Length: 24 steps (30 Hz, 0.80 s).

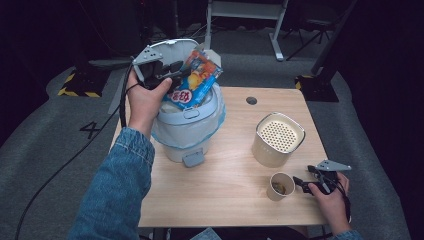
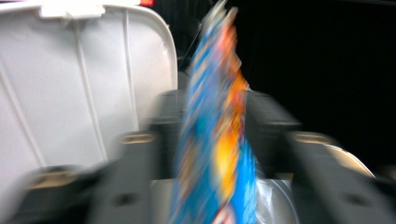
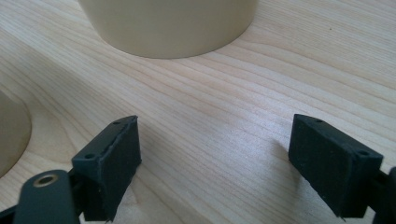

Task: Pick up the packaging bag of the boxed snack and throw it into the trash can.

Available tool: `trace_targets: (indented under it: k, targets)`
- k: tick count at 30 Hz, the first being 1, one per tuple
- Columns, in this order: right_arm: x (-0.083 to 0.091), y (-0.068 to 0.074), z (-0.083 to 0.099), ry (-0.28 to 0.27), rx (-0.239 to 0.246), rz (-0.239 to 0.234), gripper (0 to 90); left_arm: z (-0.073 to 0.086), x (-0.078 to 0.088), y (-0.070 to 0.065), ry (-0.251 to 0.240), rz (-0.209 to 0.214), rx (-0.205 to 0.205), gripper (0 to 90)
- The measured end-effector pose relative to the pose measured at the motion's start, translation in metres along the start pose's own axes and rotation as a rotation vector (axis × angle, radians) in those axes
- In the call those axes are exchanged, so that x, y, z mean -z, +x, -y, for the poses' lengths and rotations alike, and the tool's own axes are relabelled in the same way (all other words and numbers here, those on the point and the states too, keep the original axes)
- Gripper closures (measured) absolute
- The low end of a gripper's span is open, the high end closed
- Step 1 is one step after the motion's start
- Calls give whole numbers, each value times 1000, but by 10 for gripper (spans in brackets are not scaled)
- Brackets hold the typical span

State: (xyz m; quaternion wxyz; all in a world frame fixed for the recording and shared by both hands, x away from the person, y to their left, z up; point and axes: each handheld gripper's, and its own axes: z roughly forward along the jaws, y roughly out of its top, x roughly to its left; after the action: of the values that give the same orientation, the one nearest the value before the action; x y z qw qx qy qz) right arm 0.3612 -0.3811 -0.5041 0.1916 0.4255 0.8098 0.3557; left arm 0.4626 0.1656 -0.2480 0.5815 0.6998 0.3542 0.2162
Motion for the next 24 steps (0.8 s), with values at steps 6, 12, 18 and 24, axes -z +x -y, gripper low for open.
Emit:
trace_targets:
  k: [6,12,18,24]
  targets:
    - [0,0,0,0,1,-2,169,-1,14,-10,17,-12,-55,359]
    - [0,0,0,0,2,-2,169,5,35,-18,42,29,-95,339]
    - [0,0,0,1,1,-2,169,16,56,-27,92,62,-142,331]
    - [0,0,0,0,3,-2,170,29,77,-35,121,90,-165,322]
